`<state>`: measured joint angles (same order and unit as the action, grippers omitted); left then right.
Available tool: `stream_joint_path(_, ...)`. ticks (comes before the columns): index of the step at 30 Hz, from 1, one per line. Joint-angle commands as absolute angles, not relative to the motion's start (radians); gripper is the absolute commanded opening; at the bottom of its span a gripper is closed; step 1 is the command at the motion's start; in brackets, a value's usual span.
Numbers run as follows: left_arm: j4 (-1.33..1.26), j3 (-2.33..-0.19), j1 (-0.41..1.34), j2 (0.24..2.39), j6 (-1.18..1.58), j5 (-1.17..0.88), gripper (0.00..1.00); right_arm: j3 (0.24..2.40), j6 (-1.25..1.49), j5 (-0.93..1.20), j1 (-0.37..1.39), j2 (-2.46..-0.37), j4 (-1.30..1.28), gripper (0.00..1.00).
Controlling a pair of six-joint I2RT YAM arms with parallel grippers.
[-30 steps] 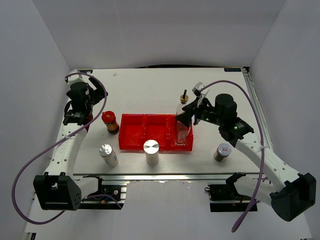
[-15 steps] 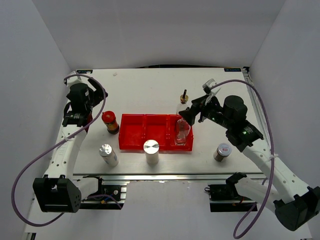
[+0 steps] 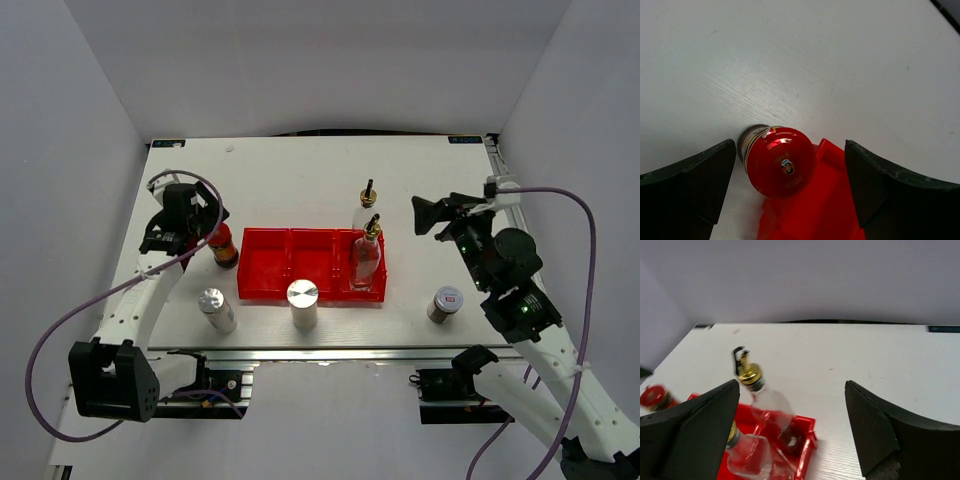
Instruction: Organize the condiment bottles
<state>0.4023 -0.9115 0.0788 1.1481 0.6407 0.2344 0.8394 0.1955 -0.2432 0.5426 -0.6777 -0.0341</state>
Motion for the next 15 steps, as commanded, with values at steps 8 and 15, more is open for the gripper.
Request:
stream_joint_path(8, 0.581, -0.985, 0.19, 1.278, 0.675, 0.491, 0.98, 0.818, 0.233, -0.615, 0.545, -0.627, -0.034, 0.9)
stream_joint_path(15, 0.615, -1.018, 0.251, 1.339, 0.67, 0.525, 0.92, 0.818, 0.224, -0.635, 0.545, -0.66, -0.049, 0.89)
